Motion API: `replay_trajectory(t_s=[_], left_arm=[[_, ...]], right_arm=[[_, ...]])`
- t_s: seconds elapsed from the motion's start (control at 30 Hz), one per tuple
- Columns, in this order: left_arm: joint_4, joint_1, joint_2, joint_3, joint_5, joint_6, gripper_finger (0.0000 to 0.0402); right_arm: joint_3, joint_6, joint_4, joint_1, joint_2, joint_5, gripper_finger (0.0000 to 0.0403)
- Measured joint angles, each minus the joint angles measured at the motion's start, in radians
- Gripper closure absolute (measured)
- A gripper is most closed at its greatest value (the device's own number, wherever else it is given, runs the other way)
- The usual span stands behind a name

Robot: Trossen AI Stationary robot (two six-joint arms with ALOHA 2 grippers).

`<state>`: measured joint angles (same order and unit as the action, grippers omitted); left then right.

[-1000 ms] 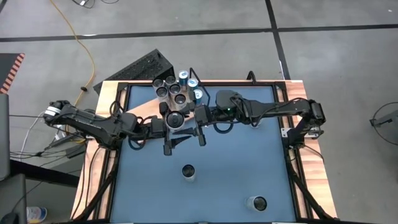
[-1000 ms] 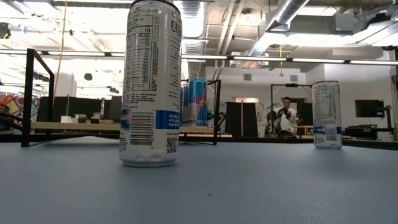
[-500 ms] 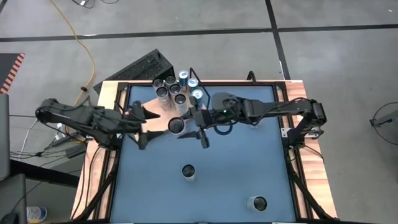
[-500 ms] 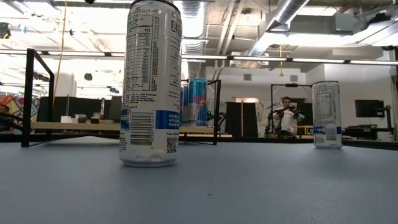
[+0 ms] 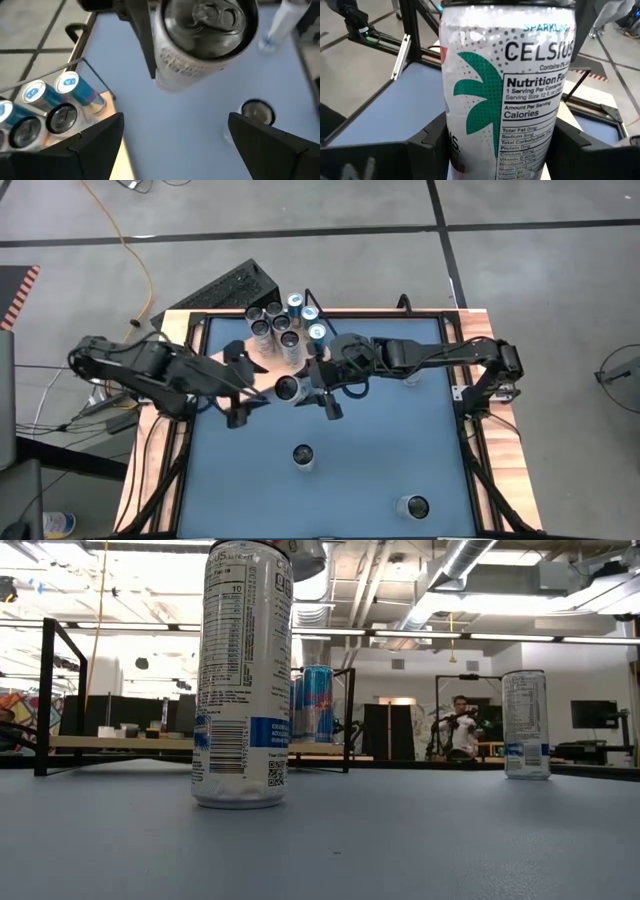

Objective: Place canned beverage on shelf
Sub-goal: Put the white and pink soda can on the shelf aligned with the other white and pink soda cans

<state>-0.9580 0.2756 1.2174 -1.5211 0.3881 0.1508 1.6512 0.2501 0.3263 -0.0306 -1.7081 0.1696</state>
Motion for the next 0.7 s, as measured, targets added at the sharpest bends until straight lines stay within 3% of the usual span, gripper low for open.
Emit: replay_trajectory(t_s=[0.13,0.33,0.47,0.7], left_arm=[[-0.143,-0.001,0.116,-0.139,-0.014,-0.01,0.0056],[-0.143,-0.001,0.197,-0.27,-0.047,-0.059,0.0056],[-0.145,-0.003,0.225,-0.298,-0.113,-0.058,0.0056],[-0.119,-0.029,0.226,-0.291,-0.117,-0.053,0.0056]], right_arm=[[0.0,-0.013,0.029,0.0,-0.011,0.0,0.0172],[0.0,-0.014,0.037,-0.001,-0.016,0.0,0.0172],[0.001,-0.013,0.039,-0.001,-0.015,0.001,0.0172],[0.001,-0.015,0.04,-0.001,-0.015,0.001,0.017]])
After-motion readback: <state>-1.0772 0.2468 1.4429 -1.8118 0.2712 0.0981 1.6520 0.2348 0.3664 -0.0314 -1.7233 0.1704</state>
